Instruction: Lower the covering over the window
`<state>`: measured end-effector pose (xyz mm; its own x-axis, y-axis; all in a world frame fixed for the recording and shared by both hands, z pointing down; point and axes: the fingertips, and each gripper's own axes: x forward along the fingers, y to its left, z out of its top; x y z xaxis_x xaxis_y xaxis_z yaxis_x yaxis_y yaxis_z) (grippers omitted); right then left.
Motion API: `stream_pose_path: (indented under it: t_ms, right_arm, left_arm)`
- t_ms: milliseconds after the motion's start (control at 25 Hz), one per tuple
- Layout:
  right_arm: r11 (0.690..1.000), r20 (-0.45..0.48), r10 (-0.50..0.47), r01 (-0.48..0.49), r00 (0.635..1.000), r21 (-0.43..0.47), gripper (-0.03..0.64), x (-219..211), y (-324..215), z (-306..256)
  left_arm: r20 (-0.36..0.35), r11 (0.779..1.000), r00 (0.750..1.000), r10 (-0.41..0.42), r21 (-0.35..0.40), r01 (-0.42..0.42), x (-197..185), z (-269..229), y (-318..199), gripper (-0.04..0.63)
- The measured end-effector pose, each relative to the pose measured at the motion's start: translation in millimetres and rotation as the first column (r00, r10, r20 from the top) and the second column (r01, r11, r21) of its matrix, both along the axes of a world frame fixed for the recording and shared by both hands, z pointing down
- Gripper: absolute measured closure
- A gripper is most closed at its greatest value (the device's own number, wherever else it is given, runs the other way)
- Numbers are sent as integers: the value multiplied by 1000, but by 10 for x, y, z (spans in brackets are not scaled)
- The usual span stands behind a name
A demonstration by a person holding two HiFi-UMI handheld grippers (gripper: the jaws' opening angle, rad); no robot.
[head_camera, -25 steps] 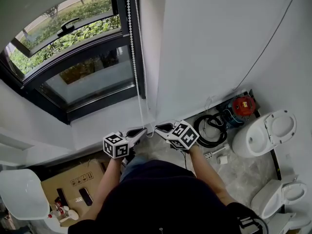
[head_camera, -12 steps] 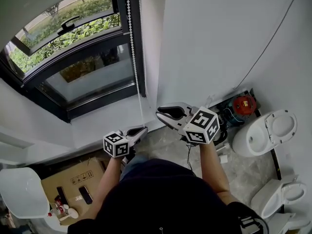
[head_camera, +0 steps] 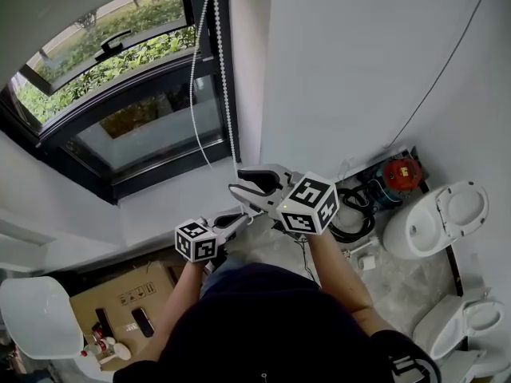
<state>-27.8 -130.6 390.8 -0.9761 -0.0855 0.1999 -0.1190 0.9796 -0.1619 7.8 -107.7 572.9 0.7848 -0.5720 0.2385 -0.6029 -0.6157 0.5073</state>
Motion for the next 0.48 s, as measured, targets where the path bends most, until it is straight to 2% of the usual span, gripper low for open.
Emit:
stream_pose_path:
  t_ms: [40, 160, 240, 400, 480]
  right_arm:
    - [1000, 4, 10, -10, 1000, -1, 518, -28, -10, -2]
    - [1000, 4, 27, -27, 1000, -1, 600, -73, -24, 11]
    - [999, -13, 35, -35, 999, -4, 603, -76, -38, 49]
    - [1000, -142, 29, -28, 989, 6, 603, -111, -31, 351]
    - [999, -143, 25, -30, 989, -30, 603, -106, 5, 440]
  left_arm:
    - [-1, 1000, 1000, 0, -1, 0, -3, 1, 4, 583]
    - [-4, 1000, 1000, -5, -7, 5, -16, 2, 12, 583]
    - [13, 1000, 1000, 1, -15, -1, -13, 30, 20, 583]
    - [103, 996, 993, 62, -70, -55, 10, 288, 145, 583]
    - [96, 994, 993, 65, -93, -56, 14, 362, 225, 583]
